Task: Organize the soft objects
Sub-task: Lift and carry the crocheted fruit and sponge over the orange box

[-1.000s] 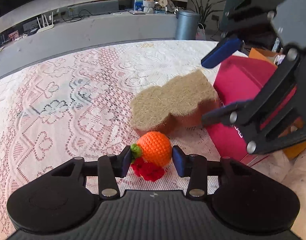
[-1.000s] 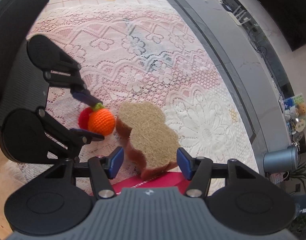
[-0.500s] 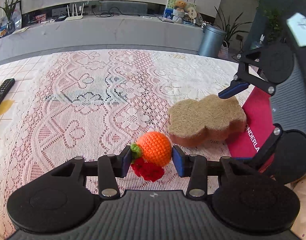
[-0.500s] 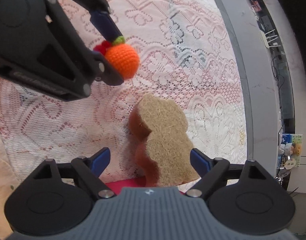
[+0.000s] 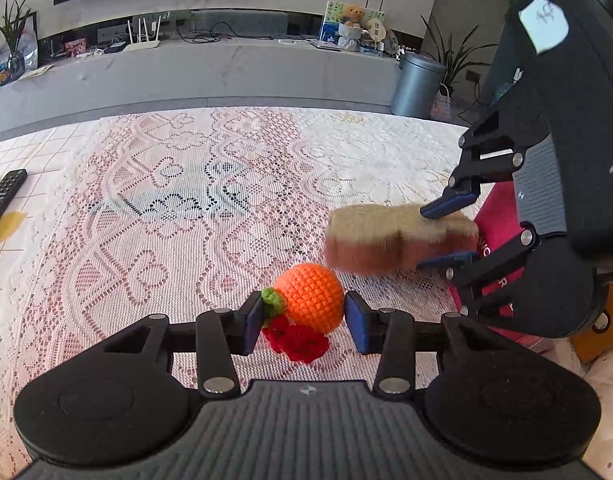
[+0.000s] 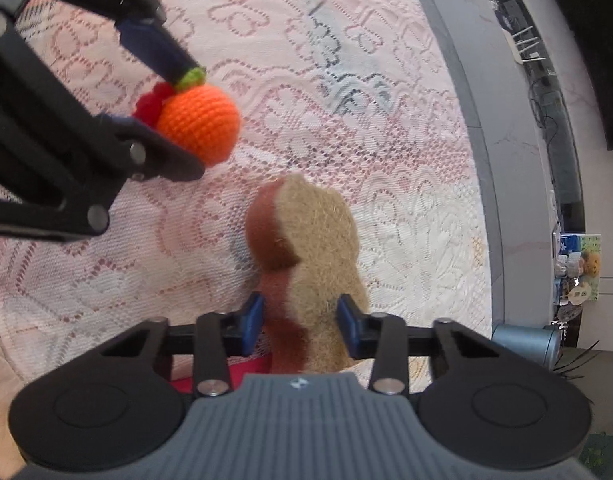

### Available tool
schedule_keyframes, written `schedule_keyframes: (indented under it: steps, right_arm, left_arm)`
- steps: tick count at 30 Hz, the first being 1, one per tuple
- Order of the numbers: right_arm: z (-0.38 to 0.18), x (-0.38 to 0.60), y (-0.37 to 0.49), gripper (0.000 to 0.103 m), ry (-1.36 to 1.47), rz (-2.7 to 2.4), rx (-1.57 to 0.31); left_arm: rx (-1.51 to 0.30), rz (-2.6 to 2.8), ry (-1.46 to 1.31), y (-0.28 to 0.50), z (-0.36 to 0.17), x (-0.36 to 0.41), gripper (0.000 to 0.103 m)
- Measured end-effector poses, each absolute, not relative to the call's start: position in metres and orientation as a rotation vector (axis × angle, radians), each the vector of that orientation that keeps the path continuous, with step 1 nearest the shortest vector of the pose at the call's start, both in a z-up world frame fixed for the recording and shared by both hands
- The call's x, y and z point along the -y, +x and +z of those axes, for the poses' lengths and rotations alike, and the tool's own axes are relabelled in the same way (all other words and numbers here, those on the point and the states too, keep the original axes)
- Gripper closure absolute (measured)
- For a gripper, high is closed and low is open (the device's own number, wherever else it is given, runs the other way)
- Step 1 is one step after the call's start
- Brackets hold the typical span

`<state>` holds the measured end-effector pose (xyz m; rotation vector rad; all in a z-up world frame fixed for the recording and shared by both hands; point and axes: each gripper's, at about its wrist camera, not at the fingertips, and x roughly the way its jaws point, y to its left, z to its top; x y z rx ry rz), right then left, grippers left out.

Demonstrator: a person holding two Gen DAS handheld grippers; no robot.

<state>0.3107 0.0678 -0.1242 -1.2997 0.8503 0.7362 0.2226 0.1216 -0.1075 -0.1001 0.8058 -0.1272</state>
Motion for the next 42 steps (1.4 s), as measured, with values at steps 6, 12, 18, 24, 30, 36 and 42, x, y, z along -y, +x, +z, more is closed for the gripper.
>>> schedule_keyframes:
  steps: [6, 12, 18, 24, 30, 36, 42]
  right_arm:
    - [-0.104, -0.067, 0.308, 0.076, -1.148, 0.691, -0.782]
    - [-0.069, -0.056, 0.304, 0.076, -0.888, 0.643, -0.748]
    - [-0.035, -0.029, 0.288, 0.076, -0.619, 0.592, -0.716]
    - [-0.004, 0.014, 0.259, 0.076, -0.437, 0.508, -0.662]
    - [0.024, 0.076, 0.23, 0.076, -0.338, 0.393, -0.627]
    - [0.031, 0.143, 0.209, 0.076, -0.304, 0.261, -0.645]
    - [0.029, 0.21, 0.193, 0.076, -0.265, 0.152, -0.673]
  left_arm:
    - [-0.784, -0.09, -0.096, 0.22, -0.099, -0.125, 0.054]
    - [-0.744, -0.079, -0.089, 0.21, -0.08, -0.124, 0.054]
    - [-0.717, -0.088, -0.099, 0.196, -0.063, -0.118, 0.054]
    - [-0.667, -0.132, -0.093, 0.179, -0.039, -0.098, 0.054]
    - [-0.615, -0.212, -0.066, 0.169, -0.014, -0.062, 0.054]
    - [-0.58, -0.313, -0.012, 0.163, 0.004, -0.014, 0.054]
    - [-0.577, -0.442, 0.024, 0.169, 0.009, 0.034, 0.054]
